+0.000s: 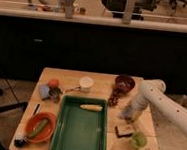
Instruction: Place towel in tray
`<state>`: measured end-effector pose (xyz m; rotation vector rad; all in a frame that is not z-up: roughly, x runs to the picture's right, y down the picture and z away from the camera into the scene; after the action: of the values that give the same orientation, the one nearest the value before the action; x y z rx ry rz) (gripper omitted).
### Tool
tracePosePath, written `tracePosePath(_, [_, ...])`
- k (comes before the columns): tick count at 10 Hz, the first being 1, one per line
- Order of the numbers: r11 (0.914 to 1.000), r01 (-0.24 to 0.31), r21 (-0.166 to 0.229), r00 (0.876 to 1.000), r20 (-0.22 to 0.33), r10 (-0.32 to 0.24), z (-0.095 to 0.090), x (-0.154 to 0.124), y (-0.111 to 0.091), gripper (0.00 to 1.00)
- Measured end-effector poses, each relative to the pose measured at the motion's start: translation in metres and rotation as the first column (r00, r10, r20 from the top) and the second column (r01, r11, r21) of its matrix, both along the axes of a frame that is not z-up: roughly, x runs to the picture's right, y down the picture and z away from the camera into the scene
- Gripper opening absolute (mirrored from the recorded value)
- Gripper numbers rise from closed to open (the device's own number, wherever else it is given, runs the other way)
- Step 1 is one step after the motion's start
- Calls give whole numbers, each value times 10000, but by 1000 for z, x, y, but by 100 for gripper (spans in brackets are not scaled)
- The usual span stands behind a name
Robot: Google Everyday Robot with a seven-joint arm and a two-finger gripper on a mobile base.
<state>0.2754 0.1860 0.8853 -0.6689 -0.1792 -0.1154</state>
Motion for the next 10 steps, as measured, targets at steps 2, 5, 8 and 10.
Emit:
tracePosePath(2, [9999, 102, 62, 9999, -30, -101, -3, 2, -3, 29])
tracePosePath(5, [9983, 376, 435, 9992, -122, -371, -16, -1, -27, 1])
tracePosePath(8, [9970, 516, 579, 9986, -139, -509, -20, -5, -40, 0])
tracePosePath(10, [9959, 558, 711, 9984, -65, -554, -24, -9, -46, 0])
